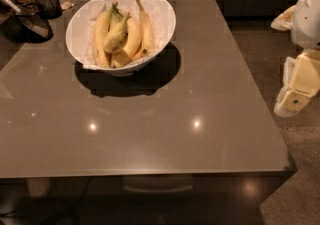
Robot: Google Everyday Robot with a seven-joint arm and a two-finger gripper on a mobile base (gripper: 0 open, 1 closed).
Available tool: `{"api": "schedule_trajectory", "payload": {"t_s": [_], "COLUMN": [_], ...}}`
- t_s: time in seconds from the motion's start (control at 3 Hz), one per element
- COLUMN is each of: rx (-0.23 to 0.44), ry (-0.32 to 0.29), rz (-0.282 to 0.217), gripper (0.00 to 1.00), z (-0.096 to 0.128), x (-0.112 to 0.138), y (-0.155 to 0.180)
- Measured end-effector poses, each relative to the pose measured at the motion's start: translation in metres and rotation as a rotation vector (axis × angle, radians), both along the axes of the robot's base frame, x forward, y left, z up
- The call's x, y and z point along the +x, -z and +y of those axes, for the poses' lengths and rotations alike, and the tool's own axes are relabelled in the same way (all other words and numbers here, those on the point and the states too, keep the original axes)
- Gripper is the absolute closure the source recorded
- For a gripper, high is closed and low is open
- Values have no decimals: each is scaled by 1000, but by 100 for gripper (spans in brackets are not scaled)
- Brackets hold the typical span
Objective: Pick banana from white bowl
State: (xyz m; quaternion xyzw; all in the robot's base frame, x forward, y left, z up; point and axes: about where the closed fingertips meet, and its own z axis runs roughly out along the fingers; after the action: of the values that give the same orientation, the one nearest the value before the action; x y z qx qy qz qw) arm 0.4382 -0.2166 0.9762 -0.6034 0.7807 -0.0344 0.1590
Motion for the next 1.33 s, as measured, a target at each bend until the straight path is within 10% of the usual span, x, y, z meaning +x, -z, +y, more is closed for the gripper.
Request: {"api": "schedule_trajectory", "payload": {"t_s": [1.33], "rx": [-130], "ry": [-67], "rz": [-42], "gripper": [0], "z": [51], "x": [10], "y": [-8]}}
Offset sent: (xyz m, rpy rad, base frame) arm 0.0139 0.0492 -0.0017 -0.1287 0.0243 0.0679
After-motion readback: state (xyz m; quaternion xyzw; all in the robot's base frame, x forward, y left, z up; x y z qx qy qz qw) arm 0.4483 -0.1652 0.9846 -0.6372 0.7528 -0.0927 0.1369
